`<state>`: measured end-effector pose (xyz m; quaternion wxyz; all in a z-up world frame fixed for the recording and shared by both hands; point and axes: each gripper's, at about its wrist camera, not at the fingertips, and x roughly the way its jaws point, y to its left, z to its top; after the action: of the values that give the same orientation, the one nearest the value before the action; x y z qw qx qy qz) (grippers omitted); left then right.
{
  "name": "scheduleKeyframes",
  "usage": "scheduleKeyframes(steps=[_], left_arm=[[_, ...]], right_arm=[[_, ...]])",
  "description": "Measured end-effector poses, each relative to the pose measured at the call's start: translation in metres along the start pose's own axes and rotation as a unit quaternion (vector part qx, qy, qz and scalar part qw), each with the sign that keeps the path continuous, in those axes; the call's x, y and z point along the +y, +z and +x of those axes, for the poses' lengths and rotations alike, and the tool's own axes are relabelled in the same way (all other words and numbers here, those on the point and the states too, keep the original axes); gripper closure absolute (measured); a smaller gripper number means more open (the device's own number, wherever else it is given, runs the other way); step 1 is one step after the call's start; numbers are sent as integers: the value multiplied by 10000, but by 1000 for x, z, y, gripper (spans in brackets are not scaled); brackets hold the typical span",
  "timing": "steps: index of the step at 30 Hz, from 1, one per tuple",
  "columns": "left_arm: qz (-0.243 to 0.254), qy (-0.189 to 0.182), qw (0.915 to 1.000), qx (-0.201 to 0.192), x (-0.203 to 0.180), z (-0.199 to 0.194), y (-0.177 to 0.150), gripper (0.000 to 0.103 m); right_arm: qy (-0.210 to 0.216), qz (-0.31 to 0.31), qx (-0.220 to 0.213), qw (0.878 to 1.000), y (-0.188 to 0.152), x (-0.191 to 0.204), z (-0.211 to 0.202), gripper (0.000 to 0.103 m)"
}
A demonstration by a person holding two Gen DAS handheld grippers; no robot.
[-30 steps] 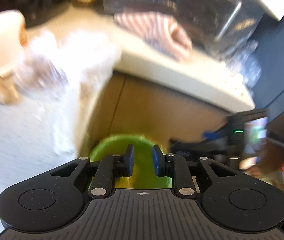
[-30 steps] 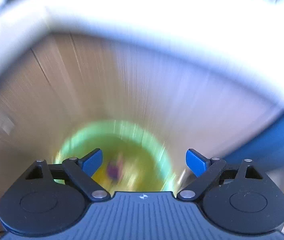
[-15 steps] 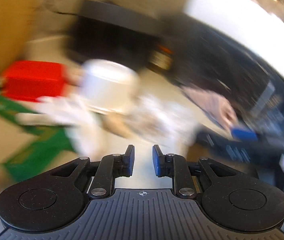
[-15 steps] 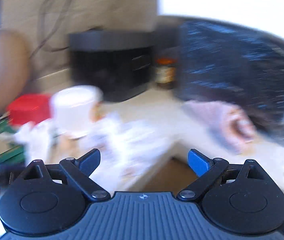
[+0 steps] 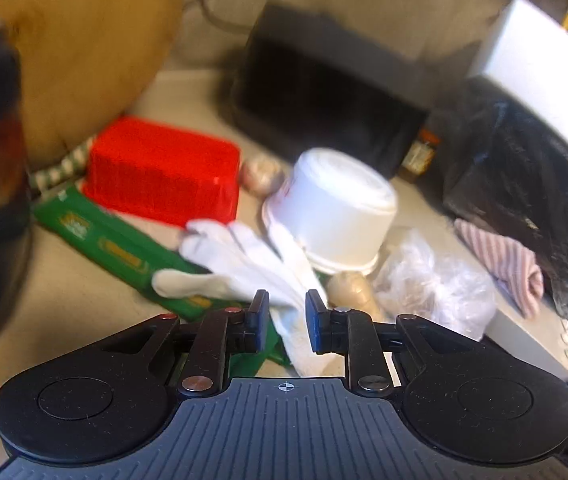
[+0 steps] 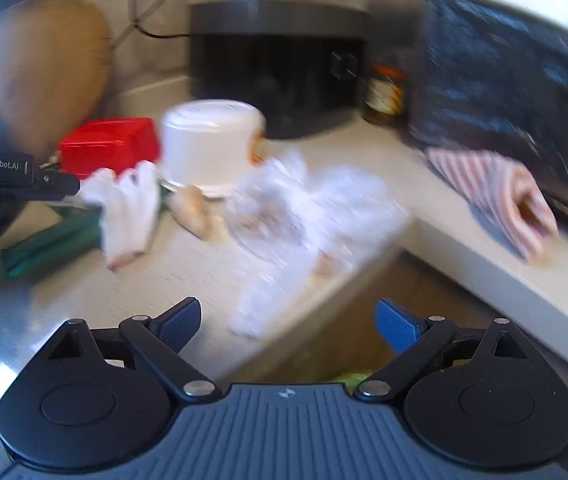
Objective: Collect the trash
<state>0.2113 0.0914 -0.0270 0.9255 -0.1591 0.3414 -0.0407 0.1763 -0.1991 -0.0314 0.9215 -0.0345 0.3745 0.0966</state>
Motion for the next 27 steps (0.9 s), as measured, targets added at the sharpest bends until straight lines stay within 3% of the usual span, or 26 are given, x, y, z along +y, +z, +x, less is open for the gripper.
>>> scheduleKeyframes(steps=[3,7,11,15,19,22,27], left_arm=[[-281,306,9991,-125,-2,9,5,80],[-559,86,9983,138,-8,31,9,80],[218,622,9977,171,-29,44,4,80],[881,1046,9906,19,-38,31,-11,76],[1061,1413,9842,135,-21,14,-25,75],[506,1243,9907,228,2,-3,-27,76],[-33,1191,9928,-125,17,-48,-29,76]], right_arm=[[-159,276,192,9993,-11,-18,2,8],[-343,689,468,9959,-23,-40,4,8],[-493,894,467,9937,-27,-56,0,8],[-492,945,423,9934,-28,-62,-3,8],[-291,963,513,9936,-27,-60,7,8],[72,791,409,9960,-18,-48,9,8],[1100,110,-125,9938,19,-6,8,8]])
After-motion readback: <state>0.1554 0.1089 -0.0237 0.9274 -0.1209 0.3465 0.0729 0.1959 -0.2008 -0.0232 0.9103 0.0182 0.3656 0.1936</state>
